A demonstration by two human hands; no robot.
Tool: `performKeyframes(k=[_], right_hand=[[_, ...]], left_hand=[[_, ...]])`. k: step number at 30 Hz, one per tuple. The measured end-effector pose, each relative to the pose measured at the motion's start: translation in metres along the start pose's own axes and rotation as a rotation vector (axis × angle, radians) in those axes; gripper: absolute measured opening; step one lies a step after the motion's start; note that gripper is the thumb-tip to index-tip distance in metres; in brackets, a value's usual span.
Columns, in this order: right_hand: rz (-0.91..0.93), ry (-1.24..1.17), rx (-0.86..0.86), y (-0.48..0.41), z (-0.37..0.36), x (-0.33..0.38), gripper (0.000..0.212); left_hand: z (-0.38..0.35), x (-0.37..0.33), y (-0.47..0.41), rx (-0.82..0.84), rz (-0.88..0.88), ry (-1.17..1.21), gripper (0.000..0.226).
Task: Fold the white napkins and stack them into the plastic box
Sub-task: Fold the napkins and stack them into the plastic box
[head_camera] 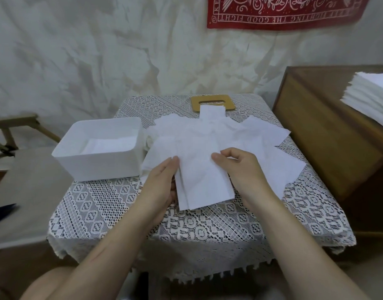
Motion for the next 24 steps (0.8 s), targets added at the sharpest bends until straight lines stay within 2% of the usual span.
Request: performKeyframes(k=[7, 15, 22, 24], right_hand=[[-0.024, -0.029, -0.033, 0.002, -0.01, -0.006, 0.02], [0.007, -0.011, -0.043, 0.005, -0.016, -0.003, 0.016], [0.074, 0.162, -0.109, -0.001, -0.01, -0.007, 0.013], [0.044, 0.213, -0.089, -0.001, -0.008, -0.009, 0.019]], left_hand=[[-0.002, -0.002, 0.003, 0.026, -0.014, 0.026, 0.025], [-0.006, -0.003, 0.006, 0.072, -0.018, 0.013, 0.027], [-0.003, -0.002, 0.003, 0.061, -0.018, 0.0, 0.026], [0.0, -0.003, 0.002, 0.05, -0.022, 0.002, 0.027]])
Point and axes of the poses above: each hand's wrist, its own y-axis away from the middle knuckle, its own z-axis out of the back of the hand, x = y × z, the point moved 7 cm from there along -y, towards the middle knuckle, and after that the axes turned 3 degrees about y, right-handed, at the moved point
